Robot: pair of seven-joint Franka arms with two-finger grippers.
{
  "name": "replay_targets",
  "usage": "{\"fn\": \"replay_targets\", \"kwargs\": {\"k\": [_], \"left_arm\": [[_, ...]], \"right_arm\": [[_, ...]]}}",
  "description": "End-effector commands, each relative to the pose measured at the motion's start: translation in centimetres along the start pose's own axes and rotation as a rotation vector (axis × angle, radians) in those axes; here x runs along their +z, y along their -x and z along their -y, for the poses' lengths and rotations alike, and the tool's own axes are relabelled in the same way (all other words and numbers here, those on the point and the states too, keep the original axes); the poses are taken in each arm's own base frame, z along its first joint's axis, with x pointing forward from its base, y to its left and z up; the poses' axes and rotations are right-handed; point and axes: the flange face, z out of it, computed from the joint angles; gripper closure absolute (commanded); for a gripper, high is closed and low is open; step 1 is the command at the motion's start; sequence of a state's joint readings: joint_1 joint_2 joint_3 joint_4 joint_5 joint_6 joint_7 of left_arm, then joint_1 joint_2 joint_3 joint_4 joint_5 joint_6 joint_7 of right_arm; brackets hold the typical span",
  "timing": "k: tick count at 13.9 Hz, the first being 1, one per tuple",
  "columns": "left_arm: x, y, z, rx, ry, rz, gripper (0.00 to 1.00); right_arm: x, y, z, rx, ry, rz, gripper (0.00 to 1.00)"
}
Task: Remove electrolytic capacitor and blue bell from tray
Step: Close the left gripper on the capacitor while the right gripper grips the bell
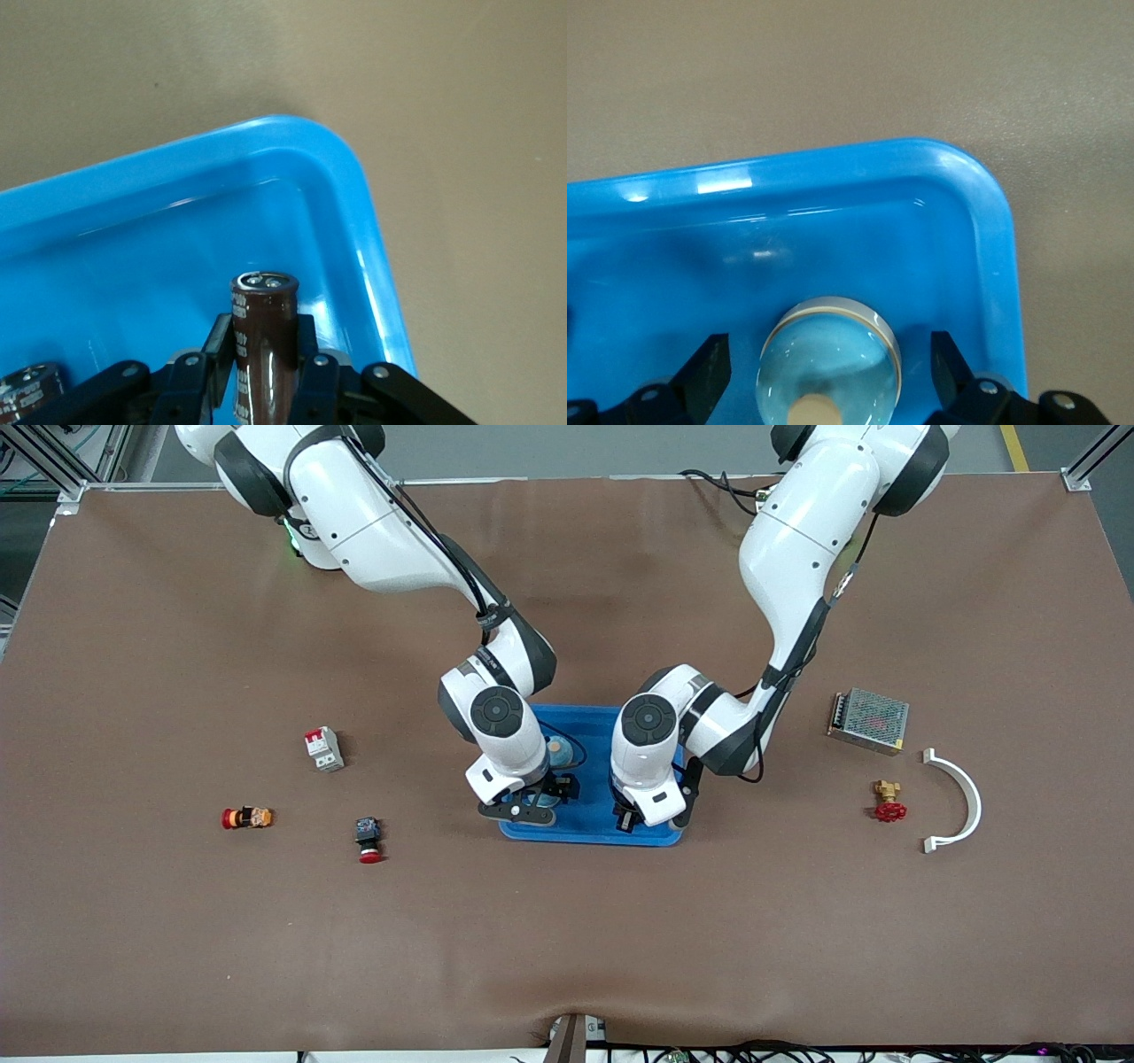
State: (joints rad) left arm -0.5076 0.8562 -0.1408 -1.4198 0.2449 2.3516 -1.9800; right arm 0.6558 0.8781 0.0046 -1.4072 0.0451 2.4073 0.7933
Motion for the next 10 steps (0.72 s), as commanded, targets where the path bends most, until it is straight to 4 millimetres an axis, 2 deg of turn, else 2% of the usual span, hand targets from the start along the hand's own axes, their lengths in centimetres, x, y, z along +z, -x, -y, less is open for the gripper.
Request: {"fn": "replay_targets", "kwargs": {"k": [1,3,4,6,8,10], "left_arm": [[-2.3,-0.6,-0.3,0.047,-0.01,-0.036,1.0],[-3.0,-0.9,0.0,0.076,-0.056,-0.054,1.0],[-4.3,-1.3,0.1,0.098,-0.079,-0.064,1.0],[-6.8,-2.0,0.7,0.188,-0.163,-0.08,1.0],[-9.4,-3.6,0.6,0.237,-0.199,-0.034,1.0],[-12.0,-5.6,0.3,0.262,-0.201,-0.022,1.0]], "right_arm": [[0.5,0.5,0.4,-0.012,0.016,-0.004,0.0],[0.7,0.5,0.2,-0.012,0.02,-0.004,0.0],[0.6,0.5,0.3,-0.013,0.018,-0.004,0.02],[0.6,0.5,0.3,-0.012,0.019,-0.003,0.24],[0.5,0.5,0.3,-0.01,0.017,-0.003,0.38],[0.4,0.5,0.4,-0.009,0.017,-0.003,0.46]]}}
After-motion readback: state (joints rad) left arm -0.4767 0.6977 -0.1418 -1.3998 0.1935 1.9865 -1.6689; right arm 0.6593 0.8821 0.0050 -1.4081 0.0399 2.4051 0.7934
